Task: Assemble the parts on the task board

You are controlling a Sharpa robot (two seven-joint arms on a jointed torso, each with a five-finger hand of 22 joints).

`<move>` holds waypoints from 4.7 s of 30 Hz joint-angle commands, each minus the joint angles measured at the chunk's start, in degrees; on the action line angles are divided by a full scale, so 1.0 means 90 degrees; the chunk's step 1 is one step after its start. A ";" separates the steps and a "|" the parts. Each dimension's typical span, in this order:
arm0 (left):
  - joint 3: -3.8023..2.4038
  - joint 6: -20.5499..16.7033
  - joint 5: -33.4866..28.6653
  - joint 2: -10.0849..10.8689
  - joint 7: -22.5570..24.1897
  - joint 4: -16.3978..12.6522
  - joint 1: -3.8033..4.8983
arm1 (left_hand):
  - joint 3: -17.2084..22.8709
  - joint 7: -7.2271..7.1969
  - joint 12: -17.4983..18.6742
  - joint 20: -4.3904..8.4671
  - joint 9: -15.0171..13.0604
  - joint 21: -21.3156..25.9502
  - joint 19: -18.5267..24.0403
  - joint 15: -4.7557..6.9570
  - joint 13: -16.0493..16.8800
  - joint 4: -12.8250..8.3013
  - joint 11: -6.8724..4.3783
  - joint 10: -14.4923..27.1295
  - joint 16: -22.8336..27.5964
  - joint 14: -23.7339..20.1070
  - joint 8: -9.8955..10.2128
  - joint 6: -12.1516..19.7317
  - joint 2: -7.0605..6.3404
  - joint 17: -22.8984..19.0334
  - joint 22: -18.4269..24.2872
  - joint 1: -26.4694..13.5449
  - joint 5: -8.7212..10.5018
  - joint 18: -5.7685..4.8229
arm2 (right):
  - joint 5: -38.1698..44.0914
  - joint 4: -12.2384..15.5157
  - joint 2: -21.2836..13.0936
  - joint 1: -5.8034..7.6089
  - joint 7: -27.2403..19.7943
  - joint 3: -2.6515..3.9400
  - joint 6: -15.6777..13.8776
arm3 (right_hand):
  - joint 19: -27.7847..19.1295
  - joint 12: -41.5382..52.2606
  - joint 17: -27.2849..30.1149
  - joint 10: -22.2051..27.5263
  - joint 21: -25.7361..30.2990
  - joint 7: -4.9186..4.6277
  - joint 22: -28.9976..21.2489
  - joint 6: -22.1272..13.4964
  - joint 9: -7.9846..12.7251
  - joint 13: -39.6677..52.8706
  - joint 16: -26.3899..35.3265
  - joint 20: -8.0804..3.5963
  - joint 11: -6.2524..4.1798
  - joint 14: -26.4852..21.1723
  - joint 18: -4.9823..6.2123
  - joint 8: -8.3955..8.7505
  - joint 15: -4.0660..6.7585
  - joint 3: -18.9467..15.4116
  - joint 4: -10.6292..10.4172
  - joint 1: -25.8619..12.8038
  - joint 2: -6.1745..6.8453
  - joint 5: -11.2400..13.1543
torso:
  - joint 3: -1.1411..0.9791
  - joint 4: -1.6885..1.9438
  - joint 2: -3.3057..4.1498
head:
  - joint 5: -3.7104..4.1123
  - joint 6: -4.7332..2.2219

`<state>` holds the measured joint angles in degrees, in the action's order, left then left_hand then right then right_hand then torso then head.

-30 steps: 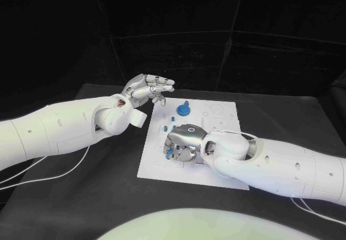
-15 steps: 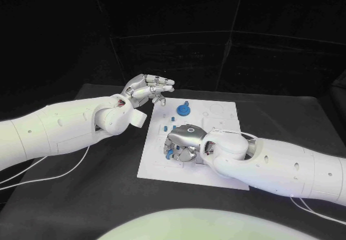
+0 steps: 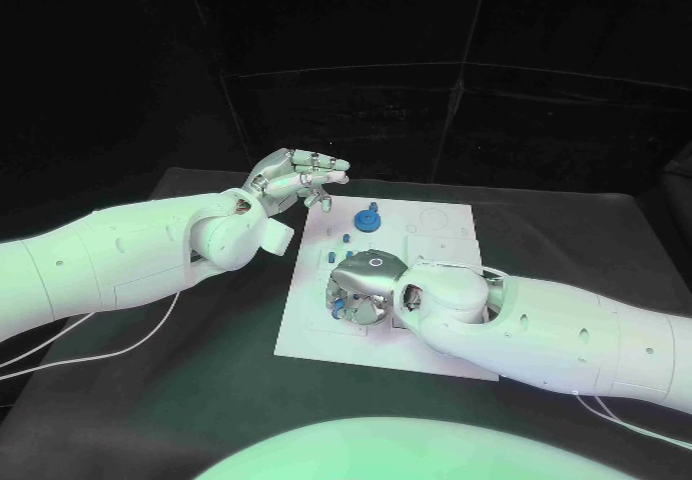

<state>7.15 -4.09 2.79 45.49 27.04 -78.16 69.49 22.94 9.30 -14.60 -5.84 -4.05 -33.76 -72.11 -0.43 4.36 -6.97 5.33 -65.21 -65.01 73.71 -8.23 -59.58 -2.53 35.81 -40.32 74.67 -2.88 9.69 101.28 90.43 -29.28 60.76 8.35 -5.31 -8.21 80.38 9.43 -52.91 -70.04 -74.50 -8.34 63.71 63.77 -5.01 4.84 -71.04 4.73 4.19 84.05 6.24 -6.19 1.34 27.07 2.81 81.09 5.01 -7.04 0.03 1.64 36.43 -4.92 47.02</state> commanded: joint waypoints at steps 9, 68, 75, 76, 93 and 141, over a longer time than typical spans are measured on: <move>-0.0006 0.0076 -0.0028 0.0000 0.0028 -0.0010 0.0008 | -0.0046 0.0037 -0.0016 -0.0008 0.0008 0.0031 -0.0013 0.0013 0.0009 -0.0021 -0.0011 0.0062 -0.0013 -0.0037 -0.0004 0.0004 -0.0003 -0.0031 0.0012 0.0027 -0.0017 0.0084 | 0.0069 -0.0003 0.0045 -0.0009 0.0024 -0.0033 0.0081 | -0.0196 -0.0379 0.0074 0.0577 0.0179 -0.0114 -0.0269 -0.0658 0.0137 -0.0129 0.0033 0.0137 0.0143 0.0033 -0.0070 0.0305 -0.0179 -0.0258 -0.0144 -0.0468 0.0321 -0.0184 | 0.0001 -0.0002 0.0000 | 0.0005 0.0005; 0.0088 0.0073 -0.0028 0.0186 0.0035 -0.0070 -0.0001 | -0.0061 0.0039 -0.0026 -0.0010 0.0008 0.0036 -0.0012 0.0011 0.0009 -0.0017 -0.0008 0.0068 -0.0015 -0.0042 -0.0006 0.0005 -0.0006 -0.0036 0.0017 0.0017 -0.0016 0.0083 | -0.2198 0.1889 -0.3431 0.0003 0.2757 -0.0041 -0.0977 | 0.0395 0.4875 -0.1475 -0.0455 -0.0692 0.0269 0.1056 -0.0925 -0.0545 0.5034 -0.1033 -0.0188 -0.0334 0.0263 -0.0310 -0.1156 0.0196 -0.3907 -0.2162 -0.1191 -0.0066 -0.0744 | 0.0009 -0.0204 -0.0061 | 0.0720 -0.0220; 0.0091 0.0080 -0.0028 0.0195 0.0035 -0.0077 -0.0002 | -0.0072 0.0041 -0.0031 -0.0011 0.0008 0.0039 -0.0012 0.0009 0.0009 -0.0011 -0.0006 0.0072 -0.0017 -0.0043 -0.0006 0.0008 -0.0009 -0.0036 0.0019 0.0005 -0.0016 0.0082 | -0.2088 0.1834 -0.3260 -0.0112 0.2829 -0.0043 -0.0829 | 0.0459 0.5997 -0.1908 -0.0874 -0.0822 0.0294 0.1273 -0.0968 -0.0682 0.6354 -0.1240 -0.0192 -0.0354 0.0317 -0.0350 -0.1356 0.0205 -0.4086 -0.2164 -0.1194 -0.0115 -0.0750 | 0.0009 -0.0201 -0.0053 | 0.0722 -0.0199; 0.0091 0.0080 -0.0028 0.0198 0.0034 -0.0077 -0.0002 | -0.0072 0.0041 -0.0031 -0.0011 0.0008 0.0039 -0.0012 0.0009 0.0009 -0.0011 -0.0006 0.0072 -0.0017 -0.0043 -0.0006 0.0008 -0.0009 -0.0036 0.0019 0.0005 -0.0016 0.0082 | -0.2080 0.1823 -0.3242 -0.0127 0.2838 -0.0043 -0.0797 | 0.0462 0.6096 -0.1968 -0.0907 -0.0832 0.0299 0.1288 -0.0973 -0.0703 0.6471 -0.1266 -0.0195 -0.0358 0.0325 -0.0352 -0.1383 0.0207 -0.4104 -0.2165 -0.1195 -0.0124 -0.0752 | 0.0009 -0.0201 -0.0051 | 0.0721 -0.0198; 0.0093 0.0064 -0.0028 0.0211 0.0060 -0.0081 -0.0005 | -0.0072 0.0041 -0.0031 -0.0011 0.0008 0.0039 -0.0012 0.0009 0.0009 -0.0011 -0.0006 0.0072 -0.0017 -0.0043 -0.0006 0.0008 -0.0009 -0.0036 0.0019 0.0005 -0.0016 0.0082 | -0.1839 0.1533 -0.2812 -0.0410 0.3089 -0.0042 -0.0630 | 0.0473 0.6525 -0.2310 -0.1000 -0.0884 0.0302 0.1375 -0.1090 -0.0890 0.7083 -0.1415 -0.0192 -0.0361 0.0355 -0.0366 -0.1593 0.0206 -0.4169 -0.2093 -0.0817 -0.0282 -0.1104 | 0.0015 -0.0199 -0.0053 | 0.0710 -0.0164; 0.0096 0.0074 -0.0028 0.0191 0.0052 -0.0104 -0.0007 | -0.0079 0.0039 -0.0040 -0.0012 0.0008 0.0043 -0.0013 0.0008 0.0009 -0.0010 -0.0008 0.0078 -0.0024 -0.0044 -0.0008 0.0010 -0.0004 -0.0033 0.0023 0.0004 -0.0017 0.0082 | -0.2882 0.1839 -0.2414 -0.0505 0.2718 -0.0013 -0.2026 | 0.0495 0.6248 -0.2409 -0.1023 -0.0925 0.0463 0.1457 -0.0610 -0.1093 0.7147 -0.1426 -0.0282 -0.0499 0.0356 -0.0376 -0.1723 0.0310 -0.4459 -0.2170 -0.1016 -0.0804 -0.2508 | 0.0033 -0.0188 -0.0053 | 0.0611 -0.0207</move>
<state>8.06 -3.91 2.77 47.28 26.97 -78.96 69.35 22.62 9.30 -14.60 -5.84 -4.05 -33.76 -72.11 -0.43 4.36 -6.95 5.33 -64.80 -65.01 73.71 -8.23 -59.58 -2.53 35.54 -40.21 74.67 -2.88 9.68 74.75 107.14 -51.14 56.12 30.71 -5.46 -29.11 84.09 65.57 -74.62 -79.33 -82.73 -5.23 74.92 56.97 -14.91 69.08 -83.98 2.58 -0.03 84.10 3.55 -21.47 3.74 -12.87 -16.75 72.17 -2.40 -29.63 0.33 0.02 35.93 0.64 45.14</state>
